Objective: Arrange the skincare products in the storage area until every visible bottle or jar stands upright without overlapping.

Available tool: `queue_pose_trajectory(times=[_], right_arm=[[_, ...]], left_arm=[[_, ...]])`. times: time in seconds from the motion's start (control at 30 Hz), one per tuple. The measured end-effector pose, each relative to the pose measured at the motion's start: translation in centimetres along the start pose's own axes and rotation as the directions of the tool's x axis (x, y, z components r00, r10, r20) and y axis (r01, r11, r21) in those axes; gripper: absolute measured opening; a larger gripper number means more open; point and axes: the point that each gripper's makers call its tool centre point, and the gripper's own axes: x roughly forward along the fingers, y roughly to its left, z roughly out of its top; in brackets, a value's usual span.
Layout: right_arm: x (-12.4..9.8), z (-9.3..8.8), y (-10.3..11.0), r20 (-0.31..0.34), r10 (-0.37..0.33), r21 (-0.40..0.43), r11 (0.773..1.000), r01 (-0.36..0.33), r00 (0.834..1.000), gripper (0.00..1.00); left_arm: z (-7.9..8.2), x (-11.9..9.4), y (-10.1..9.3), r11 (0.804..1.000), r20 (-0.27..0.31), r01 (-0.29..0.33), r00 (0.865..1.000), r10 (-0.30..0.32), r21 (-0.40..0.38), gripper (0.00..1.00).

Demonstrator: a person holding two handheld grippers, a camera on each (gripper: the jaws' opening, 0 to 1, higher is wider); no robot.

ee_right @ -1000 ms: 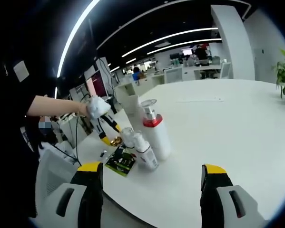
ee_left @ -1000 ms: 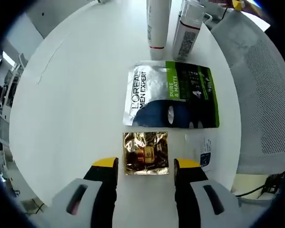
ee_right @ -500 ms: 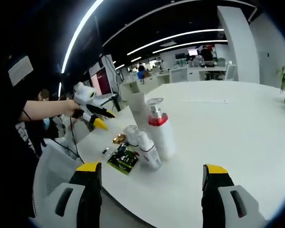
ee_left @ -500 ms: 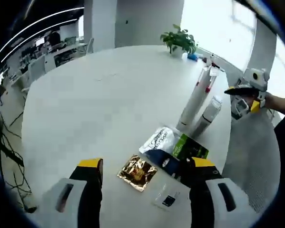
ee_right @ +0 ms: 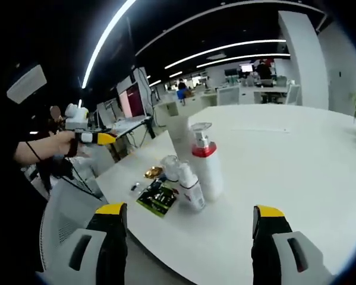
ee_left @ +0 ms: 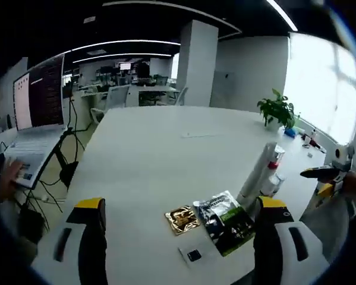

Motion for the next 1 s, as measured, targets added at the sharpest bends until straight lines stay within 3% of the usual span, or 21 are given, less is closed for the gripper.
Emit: queue_pose_trajectory(times=[0.07, 0.27, 0.37, 0.43, 0.63, 0.7, 0.73, 0.8, 1.0], right_arm=[[0.0, 0.1, 0.0, 0.003, -0.003, -0.004, 1.0, 0.003, 1.0, 0.89], [-0.3, 0.4, 0.0, 0.023, -0.018, -0.018, 1.0, 0.018, 1.0, 0.9], [-0.5, 0.8, 0.3, 0.047, -0.017, -0.02, 1.0, 0.018, 0.999, 0.96], [-0.6, 1.4, 0.4, 0.076, -0.012, -0.016, 1.0, 0.014, 0.997, 0.99], [-0.9, 1.8, -0.7, 0.108, -0.032, 0.003, 0.999, 0.031, 0.994, 0.99], [-0.9, 1.7, -0.7, 0.105, -0.039, 0.006, 0.999, 0.039, 0.994, 0.99], [-0.9, 1.8, -0.6, 0.109, -0.042, 0.0, 0.999, 0.043, 0.993, 0.99], [-0.7, 1.6, -0.7, 0.096, -0.041, -0.015, 0.999, 0.043, 0.995, 0.99], [-0.6, 1.1, -0.1, 0.067, -0.036, -0.051, 0.998, 0.04, 0.997, 0.99]], left_arm=[[-0.1, -0.8, -0.2, 0.999, 0.032, -0.042, 0.999, 0.043, -0.012, 0.99], [-1.8, -1.9, -1.1, 0.994, 0.042, -0.103, 0.994, 0.101, 0.041, 0.99], [-1.8, -2.6, -1.5, 0.992, 0.076, -0.125, 0.989, 0.124, 0.007, 0.99], [-1.6, -3.0, -2.2, 0.993, 0.107, -0.115, 0.987, 0.119, -0.038, 0.99], [-2.8, -2.7, -3.5, 0.993, 0.121, -0.108, 0.987, 0.102, 0.043, 0.99], [-0.9, -2.9, -4.0, 0.992, 0.218, -0.103, 0.972, 0.085, 0.073, 0.99], [-0.9, -2.8, -4.2, 0.993, 0.228, -0.097, 0.971, 0.078, 0.074, 0.99], [-2.0, -2.2, -4.0, 0.992, 0.156, -0.1, 0.984, 0.087, 0.075, 0.99], [-2.6, -1.7, -3.9, 0.995, 0.139, -0.084, 0.987, 0.076, 0.055, 0.99]])
